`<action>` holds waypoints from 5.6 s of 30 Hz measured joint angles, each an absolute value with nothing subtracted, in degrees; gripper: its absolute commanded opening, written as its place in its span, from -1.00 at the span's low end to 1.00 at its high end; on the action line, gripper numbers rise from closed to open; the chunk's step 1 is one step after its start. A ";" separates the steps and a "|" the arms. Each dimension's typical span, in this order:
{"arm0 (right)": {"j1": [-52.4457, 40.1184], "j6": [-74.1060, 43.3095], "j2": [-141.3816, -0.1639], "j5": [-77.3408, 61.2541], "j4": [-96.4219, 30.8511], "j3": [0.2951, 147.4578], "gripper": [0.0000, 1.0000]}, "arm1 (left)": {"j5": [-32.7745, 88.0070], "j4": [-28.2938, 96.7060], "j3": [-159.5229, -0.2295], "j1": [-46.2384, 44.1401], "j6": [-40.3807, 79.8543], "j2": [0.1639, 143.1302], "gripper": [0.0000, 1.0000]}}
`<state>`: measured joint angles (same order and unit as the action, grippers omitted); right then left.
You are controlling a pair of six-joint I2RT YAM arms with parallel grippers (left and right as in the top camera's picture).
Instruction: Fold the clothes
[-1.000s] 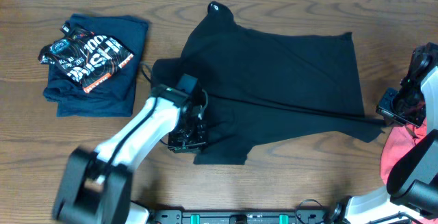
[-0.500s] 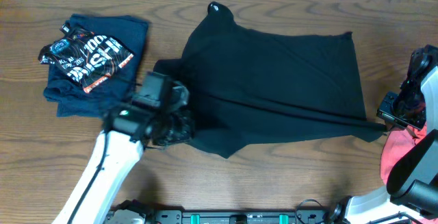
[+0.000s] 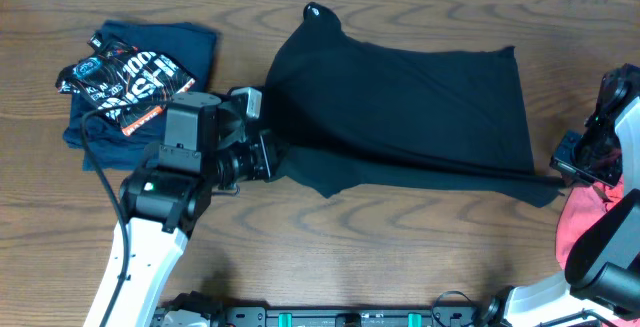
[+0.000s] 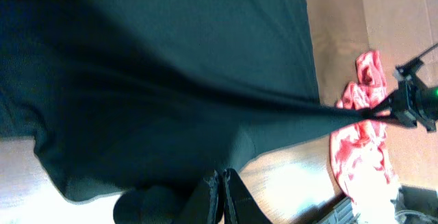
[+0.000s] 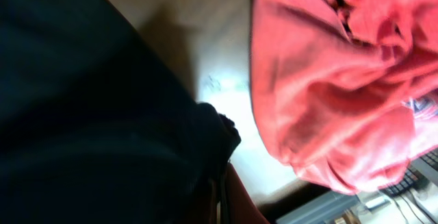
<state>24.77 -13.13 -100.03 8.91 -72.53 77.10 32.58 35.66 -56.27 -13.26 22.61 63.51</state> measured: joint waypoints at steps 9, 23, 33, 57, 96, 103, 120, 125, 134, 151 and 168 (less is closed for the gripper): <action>24.77 -13.13 -100.03 3.29 -62.46 77.08 -0.98 | 24.67 22.90 -56.27 -13.21 22.68 69.17 -0.88; 21.21 -13.10 -100.03 -1.65 -52.82 77.08 -0.97 | 16.45 11.60 -56.27 -13.21 22.24 80.03 -0.88; 19.05 -13.04 -100.05 -1.83 -47.18 77.08 -0.97 | 14.59 5.15 -56.27 -13.19 20.99 87.09 -0.88; 17.39 -12.99 -109.40 -1.74 -43.42 77.08 -0.95 | 14.06 16.23 -56.29 -13.17 20.75 90.24 0.10; 18.57 -10.59 -107.90 0.38 -45.10 64.88 -0.78 | 10.07 24.40 -55.16 -13.17 16.01 100.14 0.10; 19.40 -14.55 -108.07 8.71 -54.22 64.10 -0.97 | 6.76 32.91 -55.61 -13.19 15.16 100.71 0.10; 23.94 -18.85 -108.27 11.18 -59.53 63.13 -0.95 | 5.41 47.22 -55.07 -13.21 14.87 94.96 0.35; 24.32 -17.21 -101.51 6.76 -59.33 64.47 -0.63 | 5.10 40.51 -55.79 -13.17 13.37 82.89 0.63; 24.32 -12.03 -87.11 -6.02 -57.82 69.63 0.14 | 9.13 28.84 -66.30 -13.17 9.19 84.47 0.72; 24.32 -9.54 -86.39 -10.79 -61.54 69.58 0.10 | 19.00 8.51 -89.69 -13.17 5.28 123.13 0.74; 24.32 -9.32 -86.39 -10.85 -61.41 69.58 -0.08 | 21.06 -3.22 -89.73 -13.93 5.34 132.57 0.06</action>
